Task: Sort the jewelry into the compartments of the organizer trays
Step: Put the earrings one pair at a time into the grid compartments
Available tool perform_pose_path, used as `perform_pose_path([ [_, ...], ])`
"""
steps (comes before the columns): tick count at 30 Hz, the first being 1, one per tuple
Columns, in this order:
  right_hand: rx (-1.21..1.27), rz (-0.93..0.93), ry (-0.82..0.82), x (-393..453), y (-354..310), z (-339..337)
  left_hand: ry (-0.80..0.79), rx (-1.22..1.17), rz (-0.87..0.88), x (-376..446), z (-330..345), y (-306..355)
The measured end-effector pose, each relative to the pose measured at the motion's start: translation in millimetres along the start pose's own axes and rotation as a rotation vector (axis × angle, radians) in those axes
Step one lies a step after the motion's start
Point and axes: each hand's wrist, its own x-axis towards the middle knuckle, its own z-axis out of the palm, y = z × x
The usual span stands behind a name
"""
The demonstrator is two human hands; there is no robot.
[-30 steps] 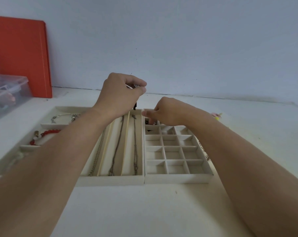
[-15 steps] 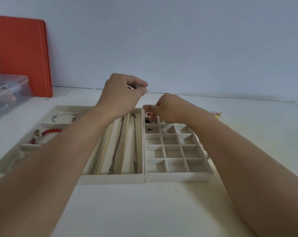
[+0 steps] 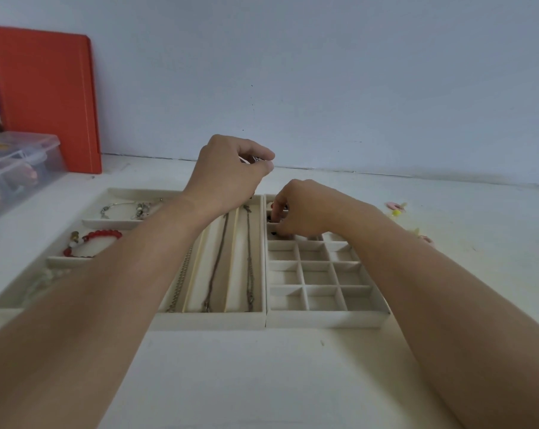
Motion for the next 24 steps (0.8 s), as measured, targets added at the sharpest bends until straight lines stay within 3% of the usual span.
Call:
perform_pose_path([
  [15,-0.176,-0.005,0.042,-5.4,-3.6,0.1,-0.004,0.009,0.008,0.9,2.1,-1.9],
  [24,0.081,0.006,-0.071,3.2,18.7,-21.1,-0.026,0.009,-0.014,1.4,2.9,-4.4],
])
